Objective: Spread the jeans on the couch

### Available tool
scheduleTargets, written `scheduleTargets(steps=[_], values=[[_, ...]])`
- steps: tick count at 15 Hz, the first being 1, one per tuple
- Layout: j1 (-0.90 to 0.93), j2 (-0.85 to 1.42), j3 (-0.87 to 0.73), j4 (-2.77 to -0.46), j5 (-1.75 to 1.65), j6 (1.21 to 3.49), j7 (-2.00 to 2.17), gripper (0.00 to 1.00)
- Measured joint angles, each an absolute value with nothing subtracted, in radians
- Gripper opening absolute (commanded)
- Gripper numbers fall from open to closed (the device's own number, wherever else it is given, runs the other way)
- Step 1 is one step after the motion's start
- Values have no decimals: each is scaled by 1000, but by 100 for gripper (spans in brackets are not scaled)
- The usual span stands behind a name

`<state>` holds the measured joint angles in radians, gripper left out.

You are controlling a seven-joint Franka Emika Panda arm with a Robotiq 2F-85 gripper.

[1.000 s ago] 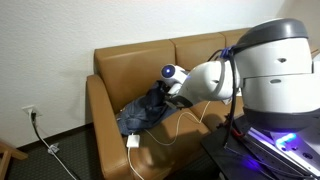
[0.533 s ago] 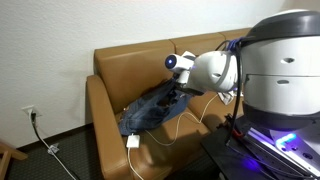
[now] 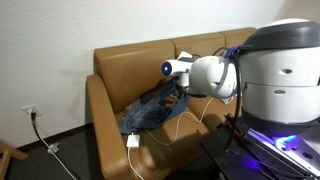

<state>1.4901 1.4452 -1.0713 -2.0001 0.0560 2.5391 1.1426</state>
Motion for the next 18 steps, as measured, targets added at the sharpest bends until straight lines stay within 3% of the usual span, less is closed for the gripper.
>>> scheduleTargets(steps=[1, 3, 11, 13, 18], values=[[1493, 1457, -1076, -1986, 15, 2512, 1148, 32], [1494, 1470, -1080, -1966, -31, 2484, 1159, 39], [1416, 1414, -1003, -1980, 64, 2729, 1298, 95], [1366, 1412, -970, -2028, 109, 2867, 1326, 100], [1278, 1391, -884, -2132, 242, 3167, 1339, 100]])
